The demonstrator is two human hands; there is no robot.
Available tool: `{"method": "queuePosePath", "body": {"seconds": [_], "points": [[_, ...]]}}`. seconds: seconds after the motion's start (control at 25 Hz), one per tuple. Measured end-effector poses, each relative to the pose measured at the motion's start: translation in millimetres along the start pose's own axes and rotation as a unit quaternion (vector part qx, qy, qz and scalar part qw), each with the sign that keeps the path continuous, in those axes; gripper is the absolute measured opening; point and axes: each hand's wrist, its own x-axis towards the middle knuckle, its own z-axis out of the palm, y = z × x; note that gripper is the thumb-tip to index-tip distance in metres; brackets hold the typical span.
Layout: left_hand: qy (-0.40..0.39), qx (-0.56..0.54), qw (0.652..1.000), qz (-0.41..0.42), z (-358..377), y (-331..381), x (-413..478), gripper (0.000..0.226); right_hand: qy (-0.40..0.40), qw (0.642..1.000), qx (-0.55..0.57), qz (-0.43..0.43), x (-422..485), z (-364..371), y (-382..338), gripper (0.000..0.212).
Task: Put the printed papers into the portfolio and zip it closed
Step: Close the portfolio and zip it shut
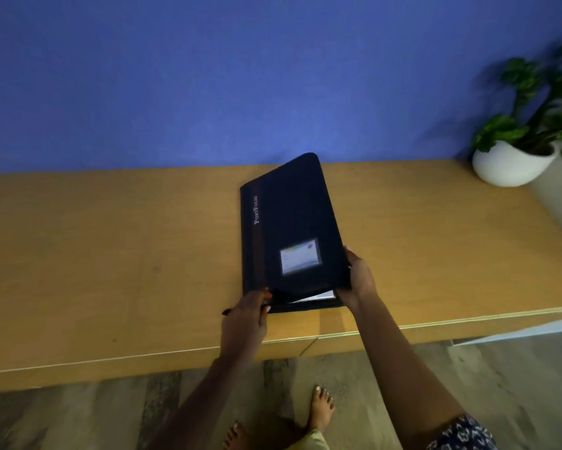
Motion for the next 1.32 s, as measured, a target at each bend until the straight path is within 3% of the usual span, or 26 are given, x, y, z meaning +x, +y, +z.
{"method": "queuePosePath", "body": {"seconds": [0.2,0.36,0.6,0.68,0.8,0.92,1.12,1.32], "points": [[-0.083,0.095,0.989,-0.083,1,-42,-5,0.047,0.163,0.983,-0.076,0.024,16,-42,13,0.023],[-0.138,0.134,0.979,-0.066,0,-63,-1,0.037,0.249,0.951,-0.183,-0.005,26,-48,27,0.013],[-0.155,0.158,0.974,-0.037,4,-68,5,0.029,0.336,0.885,-0.312,-0.085,16,-41,46,0.02],[-0.153,0.141,0.978,-0.037,5,-69,3,0.028,0.297,0.88,-0.352,-0.113,-1,-29,68,0.018],[-0.155,0.076,0.983,-0.059,6,-65,-2,0.027,0.138,0.904,-0.391,-0.106,-29,-3,113,0.01],[-0.157,0.011,0.984,-0.08,4,-62,-3,0.027,-0.002,0.878,-0.47,-0.089,-45,32,151,0.017],[-0.149,-0.065,0.983,-0.084,-4,-62,1,0.027,0.001,0.786,-0.591,-0.179,-53,65,168,0.023],[-0.141,-0.102,0.982,-0.076,-7,-55,4,0.023,0.004,0.72,-0.645,-0.254,-65,53,168,0.02]]}}
